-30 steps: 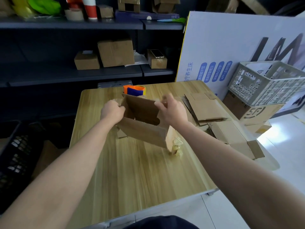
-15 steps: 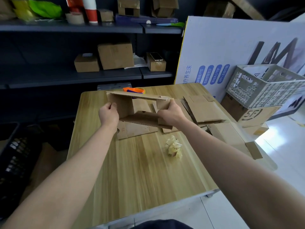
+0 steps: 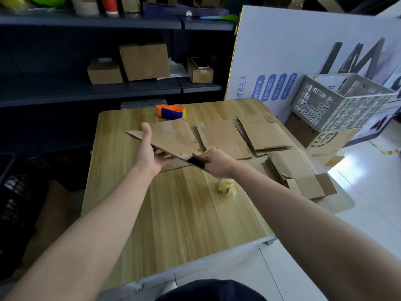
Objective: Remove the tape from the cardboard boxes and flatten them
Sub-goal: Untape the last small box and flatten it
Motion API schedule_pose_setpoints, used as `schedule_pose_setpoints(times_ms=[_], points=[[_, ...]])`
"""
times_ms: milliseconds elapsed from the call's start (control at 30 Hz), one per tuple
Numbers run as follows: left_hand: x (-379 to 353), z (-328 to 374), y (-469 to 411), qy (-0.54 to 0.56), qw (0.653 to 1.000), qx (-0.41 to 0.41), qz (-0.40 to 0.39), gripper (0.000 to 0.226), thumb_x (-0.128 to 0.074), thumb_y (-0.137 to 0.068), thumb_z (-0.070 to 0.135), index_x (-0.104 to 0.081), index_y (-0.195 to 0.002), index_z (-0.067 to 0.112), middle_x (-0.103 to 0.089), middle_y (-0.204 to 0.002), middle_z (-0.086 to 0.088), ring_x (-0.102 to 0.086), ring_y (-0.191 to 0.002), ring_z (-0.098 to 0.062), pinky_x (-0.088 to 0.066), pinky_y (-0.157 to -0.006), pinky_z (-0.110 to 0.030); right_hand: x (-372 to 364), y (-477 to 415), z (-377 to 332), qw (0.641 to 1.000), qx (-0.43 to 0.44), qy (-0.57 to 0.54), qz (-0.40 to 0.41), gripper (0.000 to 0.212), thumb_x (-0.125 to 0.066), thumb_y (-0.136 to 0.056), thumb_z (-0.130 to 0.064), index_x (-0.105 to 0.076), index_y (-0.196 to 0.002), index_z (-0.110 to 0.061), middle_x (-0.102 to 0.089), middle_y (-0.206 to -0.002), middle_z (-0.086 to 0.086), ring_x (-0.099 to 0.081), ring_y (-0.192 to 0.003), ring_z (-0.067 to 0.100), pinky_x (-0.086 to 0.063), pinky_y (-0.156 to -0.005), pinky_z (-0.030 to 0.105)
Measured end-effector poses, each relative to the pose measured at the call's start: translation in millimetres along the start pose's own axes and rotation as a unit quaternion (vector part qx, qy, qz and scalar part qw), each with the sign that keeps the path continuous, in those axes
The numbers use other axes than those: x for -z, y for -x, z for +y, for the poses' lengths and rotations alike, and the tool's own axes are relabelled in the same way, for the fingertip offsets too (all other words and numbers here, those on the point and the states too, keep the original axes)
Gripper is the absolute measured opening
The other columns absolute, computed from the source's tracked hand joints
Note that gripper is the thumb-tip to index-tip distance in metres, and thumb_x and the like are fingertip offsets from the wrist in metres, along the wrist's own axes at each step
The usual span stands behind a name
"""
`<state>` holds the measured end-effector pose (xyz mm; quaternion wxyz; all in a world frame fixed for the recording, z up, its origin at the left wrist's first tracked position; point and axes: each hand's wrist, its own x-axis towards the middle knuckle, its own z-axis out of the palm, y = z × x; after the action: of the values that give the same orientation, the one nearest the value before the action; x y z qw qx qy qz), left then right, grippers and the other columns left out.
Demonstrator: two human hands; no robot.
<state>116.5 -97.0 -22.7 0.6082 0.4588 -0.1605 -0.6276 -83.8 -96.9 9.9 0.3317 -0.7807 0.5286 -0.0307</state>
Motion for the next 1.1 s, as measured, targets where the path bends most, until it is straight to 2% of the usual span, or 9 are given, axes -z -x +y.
schedule_pose_setpoints(times_ms=[100, 200, 333, 500, 633, 767, 900, 967, 1100], points=[[9, -7, -9, -0.068, 0.989, 0.025, 0.128, 0.031, -0.065, -0.086, 0.008, -0.054, -0.115, 0.007, -0.064, -0.109, -0.013, -0.063, -0.088, -0.028, -0.055, -0.065, -0.044, -15, -1, -5, 0.997, 0.029, 0.042, -0.049, 0.031, -0.045, -0.091, -0.012, -0.067, -0.113, -0.013, -0.067, -0.107, 0.009, -0.059, -0.099, 0.025, -0.048, -0.09, 0.037], [34, -6, -19, -0.088, 0.977, 0.047, 0.187, 0.041, -0.062, -0.082, -0.006, -0.052, -0.121, 0.001, -0.062, -0.116, -0.015, -0.062, -0.092, -0.028, -0.052, -0.073, -0.041, -24, -4, -1, 0.998, 0.011, -0.042, -0.048, 0.039, -0.055, -0.092, -0.024, -0.057, -0.131, -0.019, -0.054, -0.136, 0.001, -0.048, -0.125, 0.018, -0.034, -0.103, 0.029], [61, -6, -15, -0.133, 0.975, 0.084, 0.159, 0.026, -0.063, -0.082, -0.004, -0.062, -0.108, 0.003, -0.065, -0.11, -0.013, -0.062, -0.087, -0.026, -0.05, -0.081, -0.039, -23, -14, 13, 0.991, -0.087, -0.079, 0.07, 0.055, -0.054, -0.094, -0.023, -0.035, -0.144, -0.011, -0.048, -0.138, 0.012, -0.049, -0.122, 0.027, -0.04, -0.092, 0.032], [79, -15, -8, -0.16, 0.971, 0.147, 0.103, 0.006, -0.06, -0.086, 0.005, -0.063, -0.09, 0.007, -0.064, -0.103, -0.013, -0.062, -0.082, -0.028, -0.047, -0.061, -0.038, -36, -25, 24, 0.974, -0.171, -0.138, 0.057, 0.064, -0.058, -0.089, -0.039, -0.035, -0.139, -0.007, -0.05, -0.126, 0.009, -0.05, -0.114, 0.028, -0.044, -0.094, 0.039], [90, -25, -14, -0.202, 0.961, 0.115, 0.147, 0.041, -0.066, -0.082, 0.0, -0.055, -0.122, -0.001, -0.064, -0.112, -0.016, -0.063, -0.087, -0.028, -0.051, -0.067, -0.04, -48, -27, 34, 0.96, -0.214, -0.174, 0.044, 0.041, -0.067, -0.084, -0.032, -0.06, -0.111, -0.002, -0.064, -0.108, 0.01, -0.06, -0.102, 0.028, -0.049, -0.093, 0.045], [98, -31, -21, -0.223, 0.959, 0.107, 0.138, 0.078, -0.071, -0.079, 0.002, -0.03, -0.145, 0.006, -0.054, -0.134, -0.015, -0.058, -0.112, -0.032, -0.048, -0.095, -0.049, -53, -28, 37, 0.959, -0.238, -0.148, 0.029, 0.04, -0.067, -0.085, -0.022, -0.06, -0.118, -0.001, -0.062, -0.118, 0.017, -0.059, -0.109, 0.033, -0.049, -0.094, 0.042], [93, -24, -28, -0.167, 0.974, 0.078, 0.128, 0.083, -0.071, -0.083, 0.032, -0.024, -0.149, 0.017, -0.039, -0.148, -0.003, -0.042, -0.131, -0.023, -0.032, -0.11, -0.047, -45, -33, 36, 0.948, -0.233, -0.195, 0.095, 0.046, -0.063, -0.089, -0.019, -0.051, -0.132, -0.005, -0.059, -0.123, 0.011, -0.056, -0.112, 0.028, -0.047, -0.096, 0.038], [87, -15, -33, -0.182, 0.973, 0.041, 0.137, 0.074, -0.067, -0.082, 0.046, -0.036, -0.144, 0.019, -0.042, -0.146, 0.003, -0.04, -0.133, -0.018, -0.025, -0.114, -0.043, -36, -35, 34, 0.94, -0.219, -0.233, 0.12, 0.043, -0.063, -0.089, -0.019, -0.052, -0.129, -0.007, -0.059, -0.108, 0.004, -0.056, -0.098, 0.022, -0.048, -0.083, 0.031], [81, -5, -41, -0.282, 0.946, 0.021, 0.157, 0.048, -0.064, -0.089, 0.031, -0.05, -0.128, 0.008, -0.058, -0.128, -0.009, -0.057, -0.111, -0.027, -0.045, -0.099, -0.046, -23, -39, 27, 0.947, -0.217, -0.212, 0.103, 0.043, -0.063, -0.089, -0.022, -0.053, -0.128, -0.005, -0.06, -0.118, 0.011, -0.058, -0.099, 0.026, -0.05, -0.078, 0.034]])
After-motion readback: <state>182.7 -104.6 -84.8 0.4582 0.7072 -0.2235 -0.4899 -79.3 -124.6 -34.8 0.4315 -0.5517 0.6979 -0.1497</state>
